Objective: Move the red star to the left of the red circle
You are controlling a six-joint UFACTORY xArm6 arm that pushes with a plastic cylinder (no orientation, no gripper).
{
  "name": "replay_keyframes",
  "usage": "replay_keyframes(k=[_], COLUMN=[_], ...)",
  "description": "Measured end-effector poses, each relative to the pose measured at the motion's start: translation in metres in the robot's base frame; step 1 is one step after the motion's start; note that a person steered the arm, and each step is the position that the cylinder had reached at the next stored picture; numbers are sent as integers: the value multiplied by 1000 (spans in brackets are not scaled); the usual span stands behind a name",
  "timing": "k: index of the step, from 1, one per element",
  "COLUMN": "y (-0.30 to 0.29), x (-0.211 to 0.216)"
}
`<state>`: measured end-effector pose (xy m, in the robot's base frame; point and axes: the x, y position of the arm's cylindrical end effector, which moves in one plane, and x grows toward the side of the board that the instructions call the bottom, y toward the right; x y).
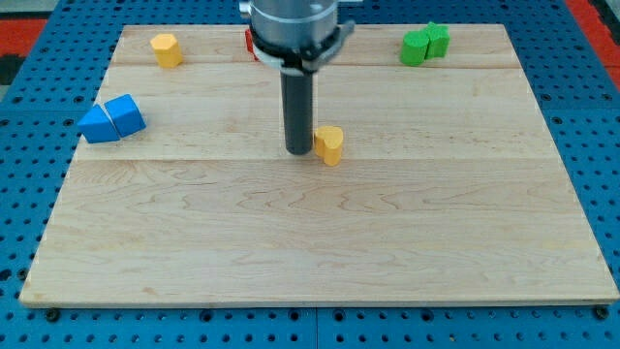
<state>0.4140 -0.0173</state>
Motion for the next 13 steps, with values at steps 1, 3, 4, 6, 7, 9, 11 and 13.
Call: replay_keyframes(k=[1,3,4,6,7,9,11,13], y=[29,55,37,94,17,134,8,32], x=[41,-9,-55,-84,-128,-121,-101,-66])
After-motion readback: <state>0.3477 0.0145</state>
